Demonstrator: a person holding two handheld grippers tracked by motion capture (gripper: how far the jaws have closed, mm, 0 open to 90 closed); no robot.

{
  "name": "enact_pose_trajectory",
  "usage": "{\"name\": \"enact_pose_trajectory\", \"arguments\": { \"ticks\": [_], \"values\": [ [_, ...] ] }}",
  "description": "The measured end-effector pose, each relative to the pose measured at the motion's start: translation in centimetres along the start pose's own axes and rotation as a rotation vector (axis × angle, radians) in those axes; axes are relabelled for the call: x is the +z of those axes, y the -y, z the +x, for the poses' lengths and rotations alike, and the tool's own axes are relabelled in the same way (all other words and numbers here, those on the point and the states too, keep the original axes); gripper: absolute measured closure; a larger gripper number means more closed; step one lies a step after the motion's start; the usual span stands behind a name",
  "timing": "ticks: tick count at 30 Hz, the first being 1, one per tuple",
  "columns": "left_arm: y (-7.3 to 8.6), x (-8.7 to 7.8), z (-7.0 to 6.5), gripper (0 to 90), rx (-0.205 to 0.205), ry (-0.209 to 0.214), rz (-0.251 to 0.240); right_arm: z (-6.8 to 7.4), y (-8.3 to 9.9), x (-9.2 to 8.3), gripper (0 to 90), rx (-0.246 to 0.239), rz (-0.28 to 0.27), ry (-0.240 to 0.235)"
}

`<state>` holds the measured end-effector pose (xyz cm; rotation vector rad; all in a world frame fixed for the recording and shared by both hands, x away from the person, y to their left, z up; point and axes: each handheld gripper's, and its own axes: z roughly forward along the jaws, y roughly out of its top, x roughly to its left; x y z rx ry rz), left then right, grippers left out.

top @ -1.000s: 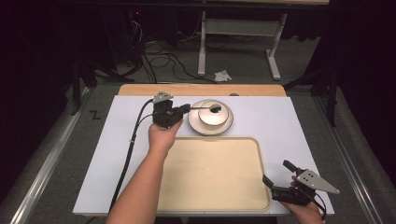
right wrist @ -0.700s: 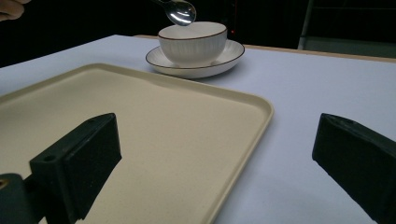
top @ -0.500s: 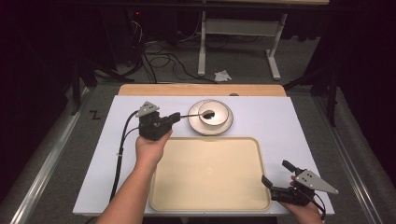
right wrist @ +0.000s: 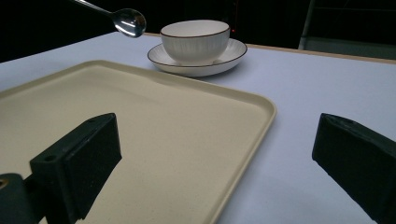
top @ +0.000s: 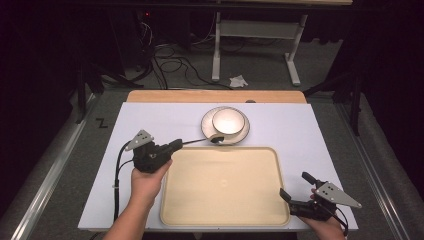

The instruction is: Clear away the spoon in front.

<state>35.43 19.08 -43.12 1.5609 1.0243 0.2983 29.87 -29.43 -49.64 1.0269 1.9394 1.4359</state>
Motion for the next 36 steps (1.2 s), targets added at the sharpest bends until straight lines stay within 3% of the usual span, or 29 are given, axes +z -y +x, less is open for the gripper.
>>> {"name": "enact_pose_trajectory", "arguments": {
  "ticks": [5, 12, 15, 16, 19, 21, 24, 26, 36],
  "values": [
    [1.7, -1.3, -0.2, 89.7, -0.008, 0.02, 0.002, 0.0, 0.0, 0.0, 1.8, 0.001, 0.002, 0.002],
    [4.2, -2.8, -0.4, 89.7, -0.079, 0.1, 0.005, 0.0, 0.0, 0.0, 1.8, -0.001, 0.003, 0.004],
    [5.7, -3.1, -0.4, 89.7, -0.113, 0.135, 0.006, 0.0, 0.1, 0.0, 1.9, -0.004, 0.001, 0.003],
    [6.8, -3.1, -0.1, 89.6, -0.142, 0.159, -0.003, 0.0, 0.1, 0.0, 1.9, -0.007, 0.001, 0.004],
    [7.3, -3.0, 0.0, 89.7, -0.163, 0.182, 0.008, 0.0, 0.1, 0.1, 1.9, -0.009, 0.003, 0.004],
    [7.5, -2.9, 0.1, 89.6, -0.146, 0.179, 0.028, 0.1, 0.1, 0.2, 2.1, -0.006, 0.009, 0.004],
    [8.2, -2.6, 0.4, 89.6, -0.186, 0.195, 0.045, 0.2, 0.1, 0.2, 2.1, -0.013, 0.014, 0.001],
    [8.5, -2.2, 0.4, 89.6, -0.183, 0.197, 0.07, 0.2, 0.0, 0.3, 2.1, -0.017, 0.012, 0.001],
    [9.1, -1.7, 0.3, 89.6, -0.221, 0.225, 0.093, 0.2, 0.2, 0.4, 2.1, -0.018, 0.023, 0.0]
  ]
}}
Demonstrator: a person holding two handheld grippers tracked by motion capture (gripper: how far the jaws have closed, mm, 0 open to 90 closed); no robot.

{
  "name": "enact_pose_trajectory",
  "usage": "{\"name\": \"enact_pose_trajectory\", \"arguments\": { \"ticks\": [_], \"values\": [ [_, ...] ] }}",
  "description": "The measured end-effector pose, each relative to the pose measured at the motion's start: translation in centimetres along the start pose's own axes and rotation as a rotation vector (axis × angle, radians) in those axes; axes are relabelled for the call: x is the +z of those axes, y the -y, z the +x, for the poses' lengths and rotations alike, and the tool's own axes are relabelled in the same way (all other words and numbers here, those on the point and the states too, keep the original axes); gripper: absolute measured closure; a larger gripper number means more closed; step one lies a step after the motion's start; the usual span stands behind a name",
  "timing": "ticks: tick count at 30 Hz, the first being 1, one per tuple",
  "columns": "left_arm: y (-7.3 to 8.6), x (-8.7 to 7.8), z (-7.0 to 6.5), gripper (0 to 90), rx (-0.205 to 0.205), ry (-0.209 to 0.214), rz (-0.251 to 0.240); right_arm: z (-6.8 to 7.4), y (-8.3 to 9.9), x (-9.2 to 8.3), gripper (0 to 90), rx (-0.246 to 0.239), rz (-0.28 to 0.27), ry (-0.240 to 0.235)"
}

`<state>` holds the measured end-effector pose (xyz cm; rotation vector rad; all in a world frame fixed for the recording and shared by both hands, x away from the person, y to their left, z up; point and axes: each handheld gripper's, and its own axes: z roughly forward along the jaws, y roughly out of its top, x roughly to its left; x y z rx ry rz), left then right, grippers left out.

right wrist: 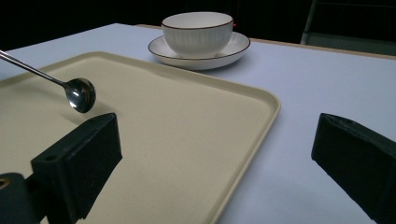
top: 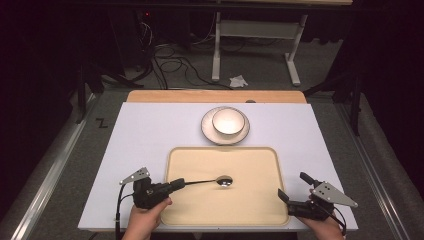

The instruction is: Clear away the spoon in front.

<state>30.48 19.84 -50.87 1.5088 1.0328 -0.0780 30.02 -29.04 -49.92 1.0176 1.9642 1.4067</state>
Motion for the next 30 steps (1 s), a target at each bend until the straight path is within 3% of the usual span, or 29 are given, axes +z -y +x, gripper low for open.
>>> {"name": "enact_pose_trajectory", "arguments": {
  "ticks": [11, 23, 27, 30],
  "values": [
    [0.6, 0.4, 0.9, 89.0, -0.06, 0.0, 0.032, 0.1, 0.0, 0.0, 2.1, -0.006, -0.002, -0.006],
    [0.8, 0.5, 1.4, 83.6, -0.049, -0.073, 0.087, 0.1, -0.1, -0.1, 2.1, -0.008, -0.005, -0.003],
    [0.7, 0.5, 1.2, 76.0, -0.031, -0.095, 0.096, 0.1, -0.1, -0.1, 2.1, -0.007, -0.005, -0.003],
    [0.5, 0.4, 0.9, 65.4, -0.015, -0.102, 0.093, 0.1, -0.1, -0.1, 2.1, -0.006, -0.007, -0.004]
  ]
}}
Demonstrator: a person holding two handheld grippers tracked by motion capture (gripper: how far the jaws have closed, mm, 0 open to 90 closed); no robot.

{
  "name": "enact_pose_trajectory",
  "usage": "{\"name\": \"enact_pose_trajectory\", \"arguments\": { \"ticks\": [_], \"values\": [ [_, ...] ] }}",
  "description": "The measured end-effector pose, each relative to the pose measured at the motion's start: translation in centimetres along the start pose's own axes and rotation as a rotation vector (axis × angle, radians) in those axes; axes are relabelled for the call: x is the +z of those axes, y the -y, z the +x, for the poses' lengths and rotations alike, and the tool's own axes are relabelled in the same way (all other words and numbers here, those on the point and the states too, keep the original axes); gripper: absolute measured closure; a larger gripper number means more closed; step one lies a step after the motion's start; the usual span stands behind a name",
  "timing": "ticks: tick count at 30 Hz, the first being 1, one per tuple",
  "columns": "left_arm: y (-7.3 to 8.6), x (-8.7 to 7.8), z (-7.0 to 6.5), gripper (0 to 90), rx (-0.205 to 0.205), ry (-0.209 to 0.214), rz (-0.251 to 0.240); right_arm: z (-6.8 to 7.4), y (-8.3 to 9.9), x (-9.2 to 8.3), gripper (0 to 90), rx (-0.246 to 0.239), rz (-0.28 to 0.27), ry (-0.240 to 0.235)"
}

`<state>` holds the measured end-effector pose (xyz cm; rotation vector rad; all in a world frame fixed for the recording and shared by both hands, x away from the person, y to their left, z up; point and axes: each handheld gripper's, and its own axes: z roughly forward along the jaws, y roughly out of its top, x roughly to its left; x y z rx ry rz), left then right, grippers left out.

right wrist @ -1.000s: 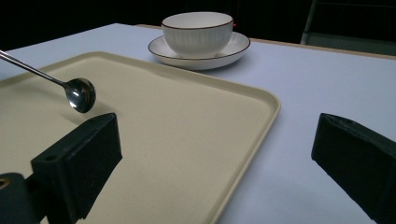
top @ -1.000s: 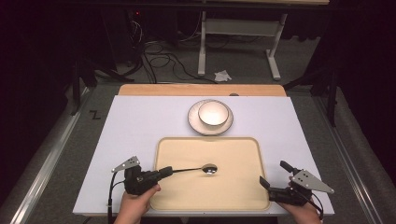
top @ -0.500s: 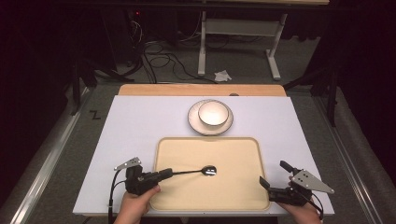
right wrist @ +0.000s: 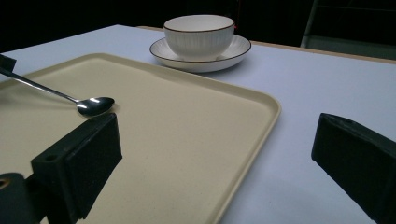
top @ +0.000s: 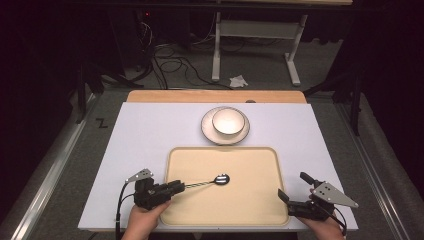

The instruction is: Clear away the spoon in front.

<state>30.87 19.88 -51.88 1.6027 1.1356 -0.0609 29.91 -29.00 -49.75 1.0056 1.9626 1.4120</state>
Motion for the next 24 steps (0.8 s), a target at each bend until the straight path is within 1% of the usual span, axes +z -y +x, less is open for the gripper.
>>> {"name": "enact_pose_trajectory", "arguments": {
  "ticks": [1, 2, 3, 6, 7, 8, 10, 11, 12, 13, 14, 16, 18, 19, 20, 21, 22, 23, 24],
  "values": [
    [0.0, 0.0, 0.0, 63.9, 0.0, 0.0, 0.0, 0.0, 0.0, 0.0, 2.1, 0.0, 0.0, 0.0],
    [0.0, -0.1, -0.1, 63.9, 0.012, -0.009, -0.001, 0.0, 0.0, 0.0, 2.1, 0.002, -0.002, 0.0],
    [-0.1, -0.1, -0.1, 61.8, 0.019, -0.017, -0.004, 0.0, 0.0, 0.0, 2.2, 0.002, -0.001, 0.001],
    [-0.1, -0.2, -0.2, 57.7, 0.024, -0.019, -0.012, 0.1, 0.0, 0.0, 2.1, 0.001, 0.001, 0.0],
    [-0.2, -0.3, -0.3, 55.7, 0.033, -0.028, -0.019, 0.1, 0.0, 0.0, 2.2, 0.003, 0.0, 0.001],
    [-0.2, -0.3, -0.3, 55.1, 0.033, -0.028, -0.019, 0.1, 0.0, 0.0, 2.2, 0.003, 0.0, 0.001],
    [-0.2, -0.3, -0.4, 54.9, 0.047, -0.041, -0.011, 0.1, 0.0, 0.0, 2.1, 0.002, -0.001, 0.0],
    [-0.2, -0.3, -0.5, 54.8, 0.063, -0.056, -0.005, 0.0, 0.0, 0.0, 2.1, 0.0, 0.0, 0.0],
    [-0.2, -0.2, -0.8, 54.9, 0.108, -0.094, 0.011, 0.0, 0.0, 0.0, 2.1, 0.0, 0.001, 0.0],
    [-0.2, -0.2, -0.8, 56.1, 0.108, -0.094, 0.011, 0.0, 0.0, 0.0, 2.1, 0.0, 0.001, 0.0],
    [-0.2, -0.1, -1.1, 56.1, 0.133, -0.113, 0.021, 0.0, 0.0, 0.0, 2.1, 0.001, 0.001, 0.0],
    [-0.2, 0.1, -1.4, 68.1, 0.171, -0.131, 0.056, 0.0, 0.0, 0.0, 2.1, -0.003, 0.0, -0.001],
    [-0.1, 0.2, -1.8, 79.0, 0.21, -0.175, 0.076, 0.0, 0.0, 0.0, 2.1, -0.005, 0.0, -0.001],
    [-0.1, 0.4, -2.0, 88.8, 0.242, -0.236, 0.108, 0.1, 0.0, 0.0, 2.2, -0.001, -0.001, -0.001],
    [-0.1, 0.4, -2.0, 90.0, 0.242, -0.236, 0.108, 0.1, 0.0, 0.0, 2.2, -0.001, -0.001, -0.001],
    [0.0, 0.6, -2.0, 90.0, 0.245, -0.262, 0.124, 0.1, 0.0, 0.0, 2.1, 0.0, 0.0, -0.001],
    [0.1, 0.9, -1.9, 90.0, 0.276, -0.32, 0.176, 0.1, 0.0, 0.0, 2.2, -0.002, -0.002, -0.003],
    [0.1, 0.9, -1.9, 90.0, 0.276, -0.32, 0.176, 0.1, 0.0, 0.0, 2.2, -0.002, -0.002, -0.003],
    [0.2, 1.1, -1.8, 90.0, 0.291, -0.354, 0.202, 0.1, 0.0, 0.0, 2.2, -0.004, -0.002, -0.003]
  ]
}}
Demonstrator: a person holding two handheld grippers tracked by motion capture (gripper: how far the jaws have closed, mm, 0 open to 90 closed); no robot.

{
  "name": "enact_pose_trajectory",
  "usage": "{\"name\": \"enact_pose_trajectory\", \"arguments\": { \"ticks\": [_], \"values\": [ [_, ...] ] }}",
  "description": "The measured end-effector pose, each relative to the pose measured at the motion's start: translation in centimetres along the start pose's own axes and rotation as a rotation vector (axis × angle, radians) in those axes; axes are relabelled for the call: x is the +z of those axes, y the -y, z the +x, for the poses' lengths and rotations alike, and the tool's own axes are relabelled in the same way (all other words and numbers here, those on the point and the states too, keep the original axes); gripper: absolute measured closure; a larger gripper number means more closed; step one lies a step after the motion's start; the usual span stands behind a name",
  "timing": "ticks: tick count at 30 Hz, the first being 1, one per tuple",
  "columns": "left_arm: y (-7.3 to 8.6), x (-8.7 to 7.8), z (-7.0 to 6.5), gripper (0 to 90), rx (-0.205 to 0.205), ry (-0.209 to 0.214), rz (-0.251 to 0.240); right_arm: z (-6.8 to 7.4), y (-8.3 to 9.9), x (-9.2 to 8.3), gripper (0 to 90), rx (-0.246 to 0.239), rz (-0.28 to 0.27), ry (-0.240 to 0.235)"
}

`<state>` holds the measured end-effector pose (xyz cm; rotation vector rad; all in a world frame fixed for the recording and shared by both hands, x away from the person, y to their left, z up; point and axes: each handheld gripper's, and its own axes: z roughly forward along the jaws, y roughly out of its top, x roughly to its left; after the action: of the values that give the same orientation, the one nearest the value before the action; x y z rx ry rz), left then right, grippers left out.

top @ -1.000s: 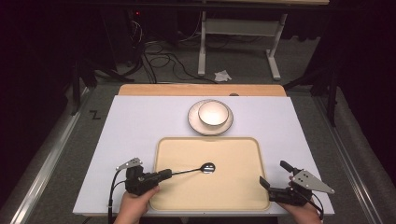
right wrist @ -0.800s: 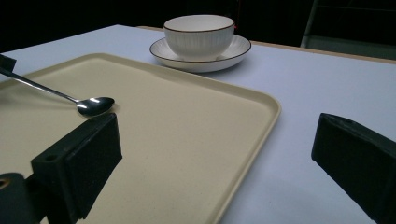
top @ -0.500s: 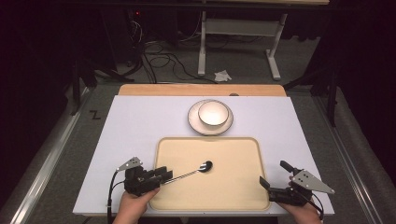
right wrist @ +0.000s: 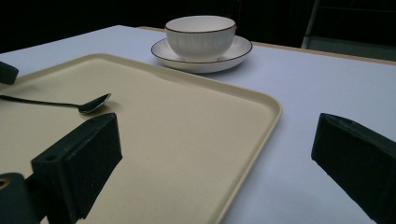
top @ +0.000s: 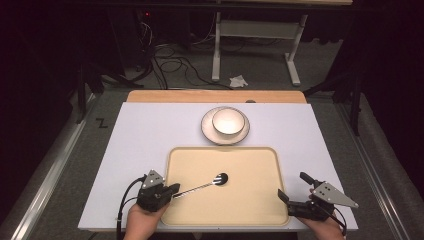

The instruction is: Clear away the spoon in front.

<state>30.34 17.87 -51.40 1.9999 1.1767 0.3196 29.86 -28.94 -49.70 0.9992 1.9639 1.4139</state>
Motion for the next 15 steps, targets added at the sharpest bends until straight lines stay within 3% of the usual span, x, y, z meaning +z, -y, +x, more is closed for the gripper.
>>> {"name": "enact_pose_trajectory", "arguments": {
  "ticks": [1, 4, 6, 15],
  "values": [
    [0.0, 0.2, 0.0, 90.0, 0.017, -0.024, 0.02, 0.0, 0.0, 0.0, 2.2, 0.001, 0.0, 0.0],
    [0.0, 0.3, -0.2, 90.0, 0.024, -0.04, 0.051, 0.0, 0.0, 0.0, 2.2, -0.004, -0.001, -0.003],
    [-0.1, 0.4, -0.5, 90.0, 0.065, -0.056, 0.067, 0.0, 0.0, 0.0, 2.2, -0.003, -0.001, -0.003],
    [-0.2, 0.6, -2.8, 90.0, 0.127, 0.019, 0.107, 0.0, 0.0, 0.0, 2.4, -0.003, -0.001, -0.004]
  ]
}}
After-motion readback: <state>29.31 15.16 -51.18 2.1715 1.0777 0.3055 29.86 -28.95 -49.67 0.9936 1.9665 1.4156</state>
